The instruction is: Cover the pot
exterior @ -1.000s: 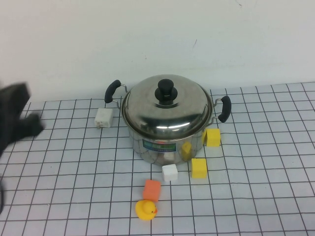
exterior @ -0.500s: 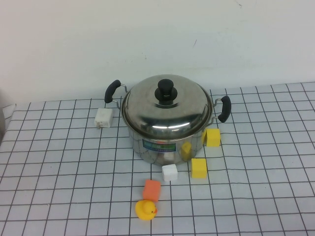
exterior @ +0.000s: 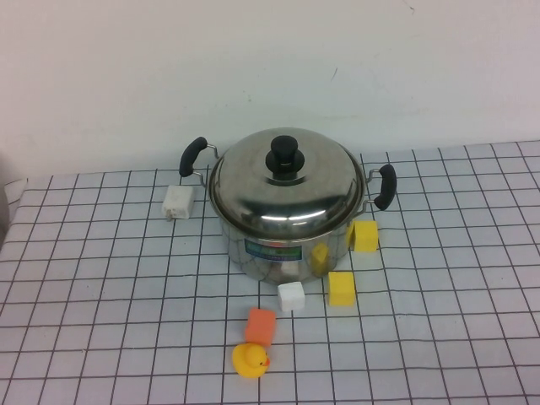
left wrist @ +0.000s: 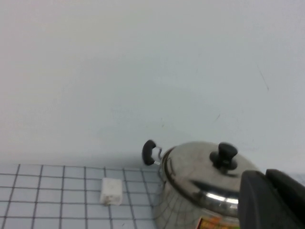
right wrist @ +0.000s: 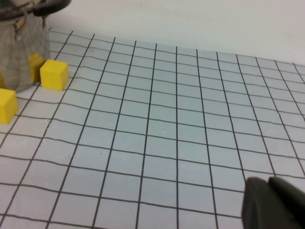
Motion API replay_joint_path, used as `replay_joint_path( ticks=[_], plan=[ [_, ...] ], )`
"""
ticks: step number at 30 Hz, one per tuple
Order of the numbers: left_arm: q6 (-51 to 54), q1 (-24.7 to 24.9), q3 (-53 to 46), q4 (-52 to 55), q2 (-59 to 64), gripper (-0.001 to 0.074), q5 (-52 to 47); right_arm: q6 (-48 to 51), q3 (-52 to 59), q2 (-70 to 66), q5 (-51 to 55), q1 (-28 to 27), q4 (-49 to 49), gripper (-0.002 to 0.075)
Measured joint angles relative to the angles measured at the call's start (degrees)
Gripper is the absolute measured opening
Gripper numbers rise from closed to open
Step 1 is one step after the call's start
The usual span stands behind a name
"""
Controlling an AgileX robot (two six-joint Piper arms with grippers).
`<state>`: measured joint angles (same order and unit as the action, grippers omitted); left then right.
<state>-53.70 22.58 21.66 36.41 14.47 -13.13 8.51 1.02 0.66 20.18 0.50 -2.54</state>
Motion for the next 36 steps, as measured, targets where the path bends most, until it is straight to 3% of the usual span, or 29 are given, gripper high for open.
replay_joint_path(
  ticks=[3, 7, 13, 18, 21, 36],
  plan=[
    [11.5, -1.0, -0.6, -7.9, -2.0, 0.0, -2.1, 0.0, 0.0, 0.0, 0.0, 0.0, 0.0, 0.0009],
    [27.1, -5.9, -3.2, -18.8, -6.2, 0.0, -3.1, 0.0, 0.0, 0.0, 0.0, 0.0, 0.0, 0.0009],
    [37.0, -15.4, -13.4, -32.4, -13.6, 0.0, -1.1, 0.0, 0.0, 0.0, 0.0, 0.0, 0.0, 0.0009],
    [37.3, -17.9, -22.6, -33.9, -15.0, 0.0, 0.0, 0.0, 0.0, 0.0, 0.0, 0.0, 0.0, 0.0009],
    [36.9, -18.1, -22.7, -34.0, -15.1, 0.0, -5.0, 0.0, 0.0, 0.0, 0.0, 0.0, 0.0, 0.0009],
    [36.9, -18.1, -22.4, -35.2, -15.1, 0.0, -6.4, 0.0, 0.0, 0.0, 0.0, 0.0, 0.0, 0.0009]
  ],
)
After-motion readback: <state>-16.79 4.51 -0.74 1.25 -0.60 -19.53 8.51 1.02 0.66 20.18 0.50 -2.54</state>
